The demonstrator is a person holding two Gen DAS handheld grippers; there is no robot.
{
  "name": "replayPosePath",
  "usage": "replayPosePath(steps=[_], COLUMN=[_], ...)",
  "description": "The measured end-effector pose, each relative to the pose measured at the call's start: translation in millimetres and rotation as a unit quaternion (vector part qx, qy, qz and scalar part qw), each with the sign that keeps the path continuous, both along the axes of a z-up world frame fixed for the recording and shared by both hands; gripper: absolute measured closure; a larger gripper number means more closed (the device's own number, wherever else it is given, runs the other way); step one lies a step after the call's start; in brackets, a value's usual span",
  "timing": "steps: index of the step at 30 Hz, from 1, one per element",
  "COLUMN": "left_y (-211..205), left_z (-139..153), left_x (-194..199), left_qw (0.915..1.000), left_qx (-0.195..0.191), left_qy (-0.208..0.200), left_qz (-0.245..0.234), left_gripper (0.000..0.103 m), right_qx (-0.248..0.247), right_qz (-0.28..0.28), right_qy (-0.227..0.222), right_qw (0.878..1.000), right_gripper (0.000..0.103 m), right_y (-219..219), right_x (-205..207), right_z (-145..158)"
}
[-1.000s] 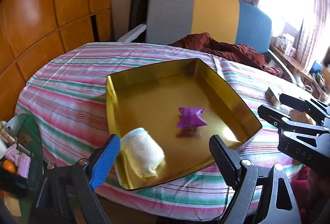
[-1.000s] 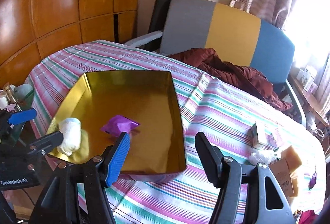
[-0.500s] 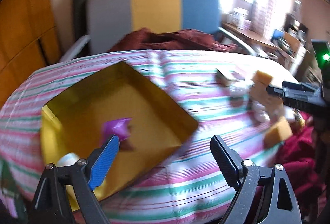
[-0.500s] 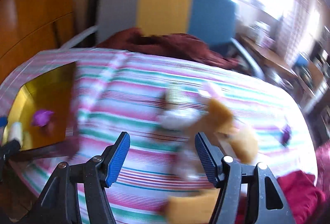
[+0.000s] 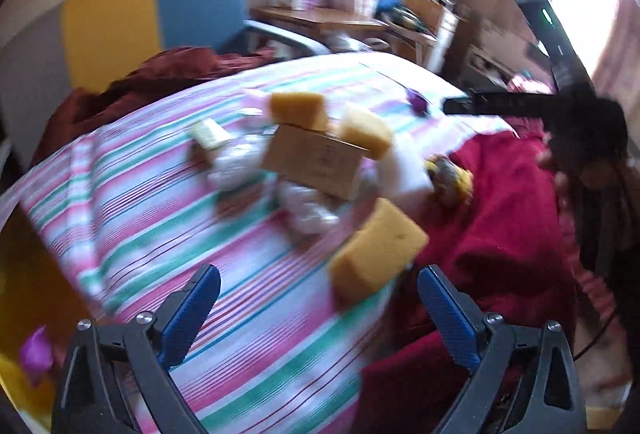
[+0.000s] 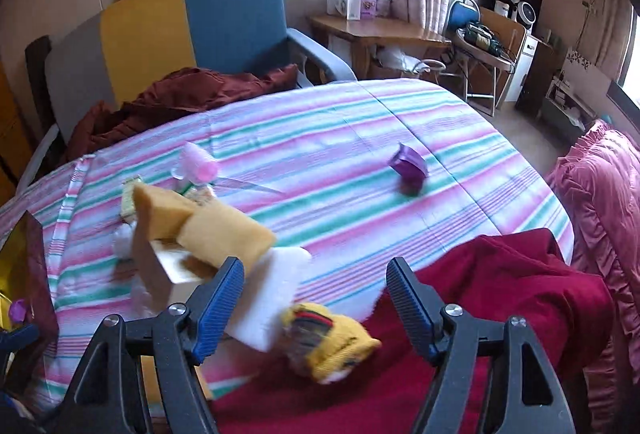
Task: Organize objects
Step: 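Grasp the yellow sponge with the left gripper while the right grasps the yellow knitted pouch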
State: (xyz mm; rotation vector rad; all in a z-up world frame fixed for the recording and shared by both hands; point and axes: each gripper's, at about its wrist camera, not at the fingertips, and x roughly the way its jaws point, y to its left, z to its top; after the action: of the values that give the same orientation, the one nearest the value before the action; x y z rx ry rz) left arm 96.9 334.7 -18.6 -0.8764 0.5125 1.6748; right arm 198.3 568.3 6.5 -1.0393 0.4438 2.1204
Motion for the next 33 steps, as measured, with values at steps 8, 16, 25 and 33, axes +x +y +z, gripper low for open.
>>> replayPosePath(steps=[8,16,25,33], left_y=[45,60,37,-4], left_z=[-35,-56,-54,-39], left_x=[22,15,3,-27], left_qw=[0.9966,0.9952,0.997,0.9979], left_qx=[-0.042,-0.056,-0.037,-0.016], left_qy=[0.023,-0.005,-0.044,-0.057], left_qz=[-0.067,-0.08,-0.052,0.024], left_gripper=[0.003,0.031,0.046,0.046], right_qx=[-0.028,-0.096,-0.101,-0.053], right_qz=[0.038,0.164,0.216,0.176], right_qy=[-0.046,-0.141,-0.252,-0.196], right_qw=[0.998,0.972,0.938,0.963], right_gripper=[0.027,0.02,0.058,0.062], right_y=[10,10,1,-12], right_x=[3,-21,-46,-19], right_z=[-18,-57,-94,-62])
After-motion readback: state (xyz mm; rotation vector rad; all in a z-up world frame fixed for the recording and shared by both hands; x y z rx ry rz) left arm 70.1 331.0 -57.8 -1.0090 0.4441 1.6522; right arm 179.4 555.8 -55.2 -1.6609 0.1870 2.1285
